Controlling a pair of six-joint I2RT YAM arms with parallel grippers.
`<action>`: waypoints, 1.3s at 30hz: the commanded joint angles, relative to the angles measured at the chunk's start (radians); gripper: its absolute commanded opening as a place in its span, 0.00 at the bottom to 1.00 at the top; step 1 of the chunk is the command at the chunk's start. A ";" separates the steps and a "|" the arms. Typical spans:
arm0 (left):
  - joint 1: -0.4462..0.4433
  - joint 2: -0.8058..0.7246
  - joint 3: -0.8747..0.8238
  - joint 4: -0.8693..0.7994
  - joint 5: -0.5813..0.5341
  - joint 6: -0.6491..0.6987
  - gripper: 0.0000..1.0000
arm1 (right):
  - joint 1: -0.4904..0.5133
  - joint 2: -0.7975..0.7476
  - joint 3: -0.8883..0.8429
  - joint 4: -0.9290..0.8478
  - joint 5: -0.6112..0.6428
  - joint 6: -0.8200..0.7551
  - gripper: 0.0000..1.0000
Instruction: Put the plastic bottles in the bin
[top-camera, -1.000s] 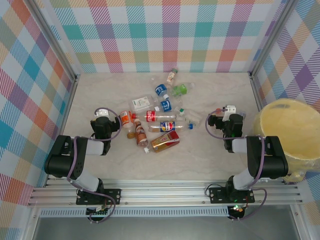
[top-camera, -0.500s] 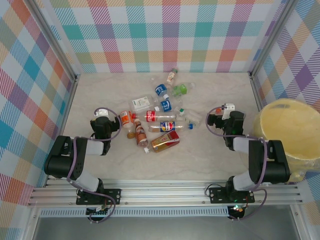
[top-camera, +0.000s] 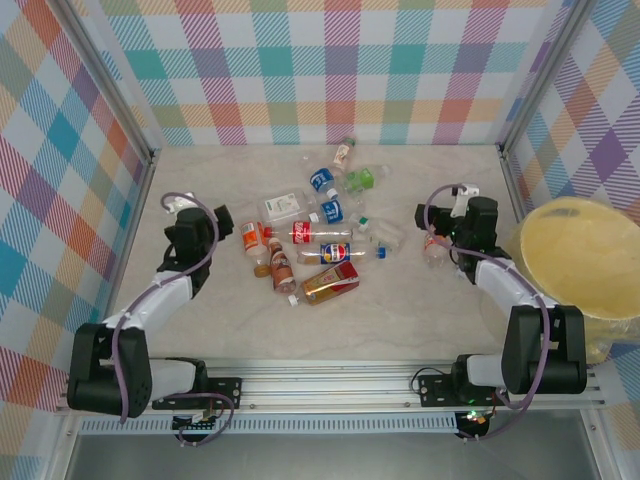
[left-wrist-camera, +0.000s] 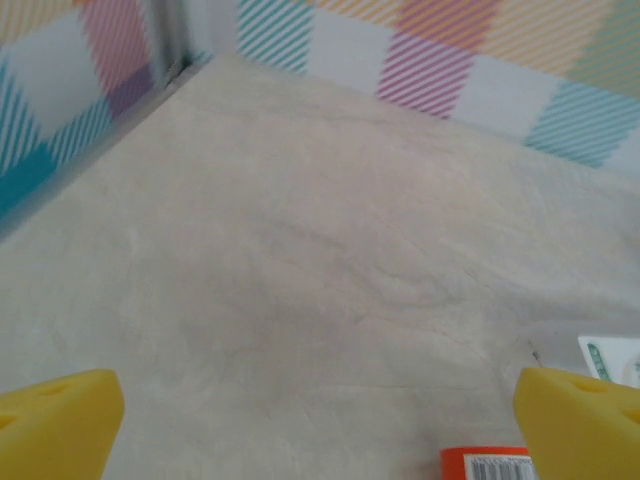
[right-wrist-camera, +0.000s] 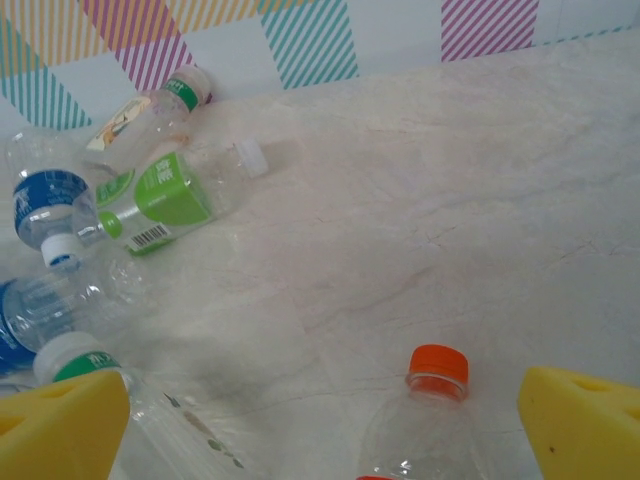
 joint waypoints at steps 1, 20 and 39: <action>-0.009 -0.043 0.109 -0.415 -0.077 -0.367 1.00 | 0.006 -0.023 0.069 -0.134 0.007 0.078 1.00; -0.273 0.183 0.276 -0.729 0.343 -0.393 0.96 | 0.018 0.057 0.189 -0.254 -0.138 0.243 1.00; -0.299 0.391 0.335 -0.673 0.265 -0.365 0.65 | 0.029 0.082 0.201 -0.282 -0.075 0.249 1.00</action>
